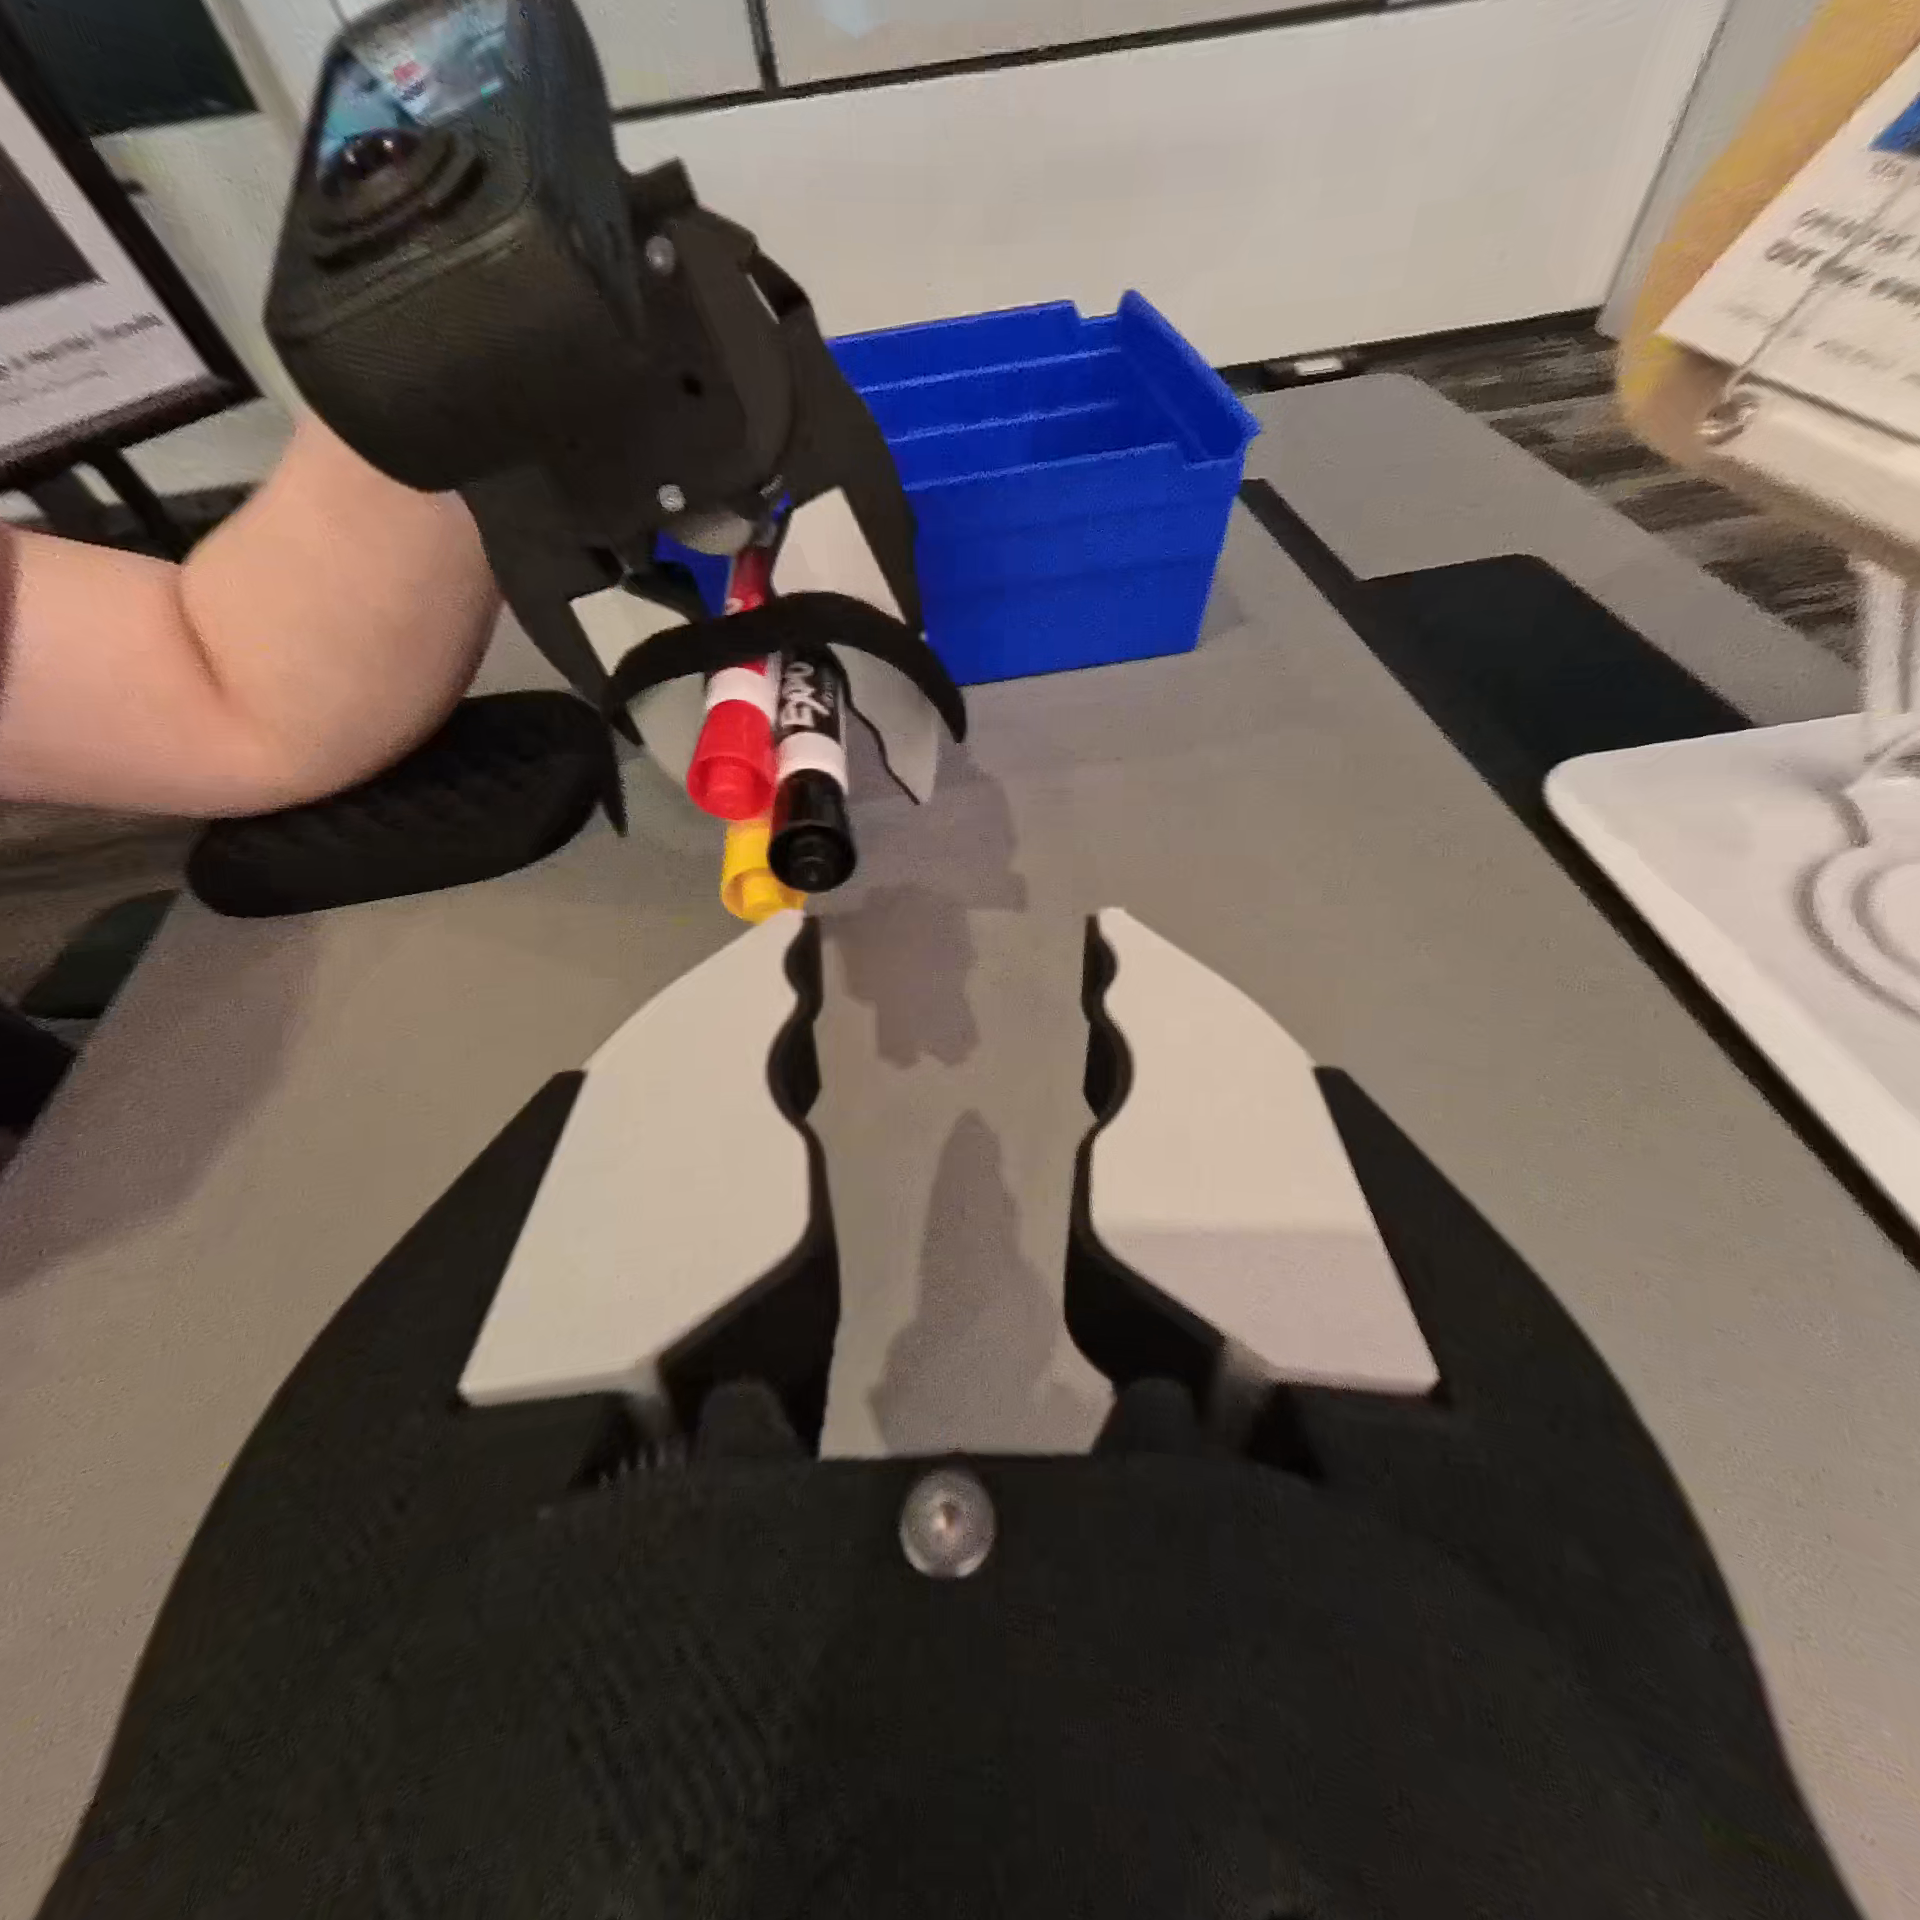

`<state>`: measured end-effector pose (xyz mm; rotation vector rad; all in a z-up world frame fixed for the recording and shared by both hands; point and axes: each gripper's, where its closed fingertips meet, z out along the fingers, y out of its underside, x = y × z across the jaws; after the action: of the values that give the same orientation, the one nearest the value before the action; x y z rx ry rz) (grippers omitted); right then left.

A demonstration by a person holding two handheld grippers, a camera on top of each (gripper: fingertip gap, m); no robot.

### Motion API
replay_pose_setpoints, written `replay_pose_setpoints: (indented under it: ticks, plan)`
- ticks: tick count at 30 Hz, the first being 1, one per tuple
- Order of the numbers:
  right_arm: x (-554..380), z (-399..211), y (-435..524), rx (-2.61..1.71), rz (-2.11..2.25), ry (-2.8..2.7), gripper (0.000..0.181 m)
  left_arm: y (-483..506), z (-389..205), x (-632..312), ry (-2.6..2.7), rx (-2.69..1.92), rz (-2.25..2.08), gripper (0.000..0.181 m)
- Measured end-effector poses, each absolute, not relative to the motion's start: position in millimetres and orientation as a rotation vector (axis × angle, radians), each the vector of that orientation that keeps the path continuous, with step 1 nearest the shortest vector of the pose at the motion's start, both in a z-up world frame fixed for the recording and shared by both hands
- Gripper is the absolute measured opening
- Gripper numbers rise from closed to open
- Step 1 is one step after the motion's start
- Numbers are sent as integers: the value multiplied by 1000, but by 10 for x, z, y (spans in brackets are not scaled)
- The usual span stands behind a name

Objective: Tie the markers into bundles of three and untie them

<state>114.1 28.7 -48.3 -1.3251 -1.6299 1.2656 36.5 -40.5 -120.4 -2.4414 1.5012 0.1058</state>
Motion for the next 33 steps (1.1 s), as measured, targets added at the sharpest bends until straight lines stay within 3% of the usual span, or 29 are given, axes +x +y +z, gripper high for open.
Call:
replay_pose_setpoints:
  ticks: [3, 6, 13, 20, 28, 33]
  plan:
    - [1075, -330, 153, -1201, 1415, -1552, 60, -404, -1212, 344, 1493, -2453, 109, 42]
    - [1036, -86, 65, -962, 1433, -1420, 60, -405, -1221, 336, 1493, -2458, 109, 42]
    - [915, -307, -41, -1030, 1461, -1513, 52, -404, -1231, 334, 1490, -2464, 105, 42]
    - [855, -170, -212, -1023, 1665, -1416, 56, -388, -1241, 360, 1490, -2460, 95, 42]
    - [671, -318, -228, -1070, 1626, -1395, 87, -375, -1230, 407, 1493, -2445, 87, 42]
    - [610, -280, -236, -1057, 1610, -1346, 91, -361, -1219, 417, 1485, -2439, 90, 42]
